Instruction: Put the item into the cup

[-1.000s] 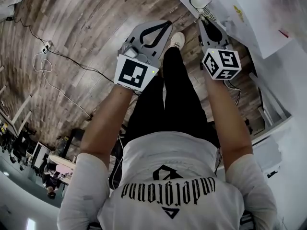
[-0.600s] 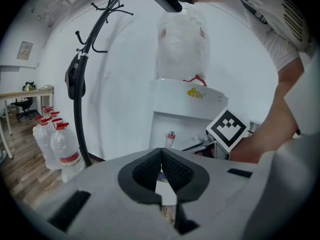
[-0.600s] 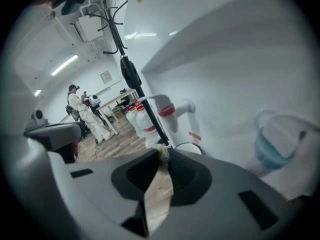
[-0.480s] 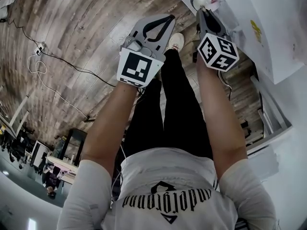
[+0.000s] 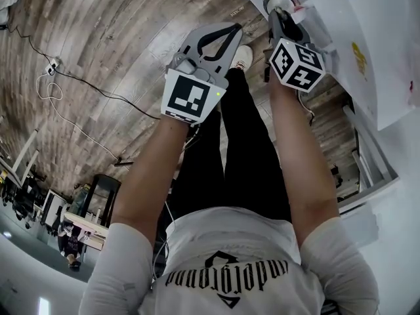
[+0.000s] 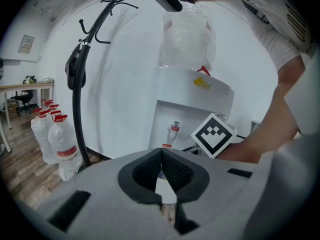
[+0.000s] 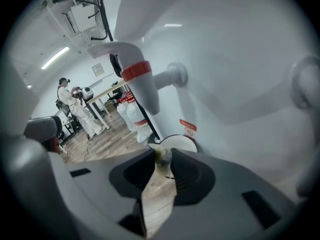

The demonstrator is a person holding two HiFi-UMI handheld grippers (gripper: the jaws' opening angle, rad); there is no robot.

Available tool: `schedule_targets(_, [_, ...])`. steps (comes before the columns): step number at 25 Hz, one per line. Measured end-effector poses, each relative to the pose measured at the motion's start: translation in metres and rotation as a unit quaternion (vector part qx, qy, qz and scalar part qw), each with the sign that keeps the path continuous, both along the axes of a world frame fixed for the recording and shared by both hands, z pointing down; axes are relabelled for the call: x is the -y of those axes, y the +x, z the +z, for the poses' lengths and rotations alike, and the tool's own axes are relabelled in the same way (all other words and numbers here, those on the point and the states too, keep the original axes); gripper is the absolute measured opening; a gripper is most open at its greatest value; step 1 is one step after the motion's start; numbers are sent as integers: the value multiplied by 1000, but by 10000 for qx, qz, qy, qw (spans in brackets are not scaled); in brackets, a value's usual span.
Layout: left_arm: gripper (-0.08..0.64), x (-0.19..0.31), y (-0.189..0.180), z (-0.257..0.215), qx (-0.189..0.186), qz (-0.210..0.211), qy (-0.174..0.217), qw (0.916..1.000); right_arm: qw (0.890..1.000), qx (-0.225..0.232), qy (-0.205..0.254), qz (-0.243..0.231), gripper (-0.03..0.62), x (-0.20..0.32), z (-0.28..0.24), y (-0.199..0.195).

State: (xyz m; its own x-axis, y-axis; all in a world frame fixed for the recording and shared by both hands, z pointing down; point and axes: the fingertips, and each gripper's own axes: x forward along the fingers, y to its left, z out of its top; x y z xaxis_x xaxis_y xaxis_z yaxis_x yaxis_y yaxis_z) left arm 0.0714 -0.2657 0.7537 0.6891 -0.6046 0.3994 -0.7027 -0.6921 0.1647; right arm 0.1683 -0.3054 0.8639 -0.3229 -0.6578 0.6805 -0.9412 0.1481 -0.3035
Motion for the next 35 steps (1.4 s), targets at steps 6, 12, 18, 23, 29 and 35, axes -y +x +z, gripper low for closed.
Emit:
schedule_targets(6, [9, 0, 0, -1, -75, -105, -99, 9999, 10000, 2, -65, -63, 131, 2, 10, -1])
schedule_targets(12, [9, -4, -1, 0, -65, -110, -120, 9998, 9999, -61, -3, -133, 217, 0, 8, -1])
schedule_targets(18, [9, -10, -2, -4, -46, -87, -91, 9999, 9997, -179, 60, -137, 254, -3, 4, 1])
schedule_targets(23, [9, -15, -6, -21, -29, -83, 11, 10000, 9994, -236, 167, -200, 291, -9, -13, -3])
schedule_targets(29, [9, -29, -13, -48, 19, 76, 300, 9995, 9987, -282, 298, -286, 291, -25, -44, -12])
schedule_targets(35, [9, -55, -22, -108, -20, 146, 546, 9984, 9972, -280, 564, -410, 290, -57, -110, -25])
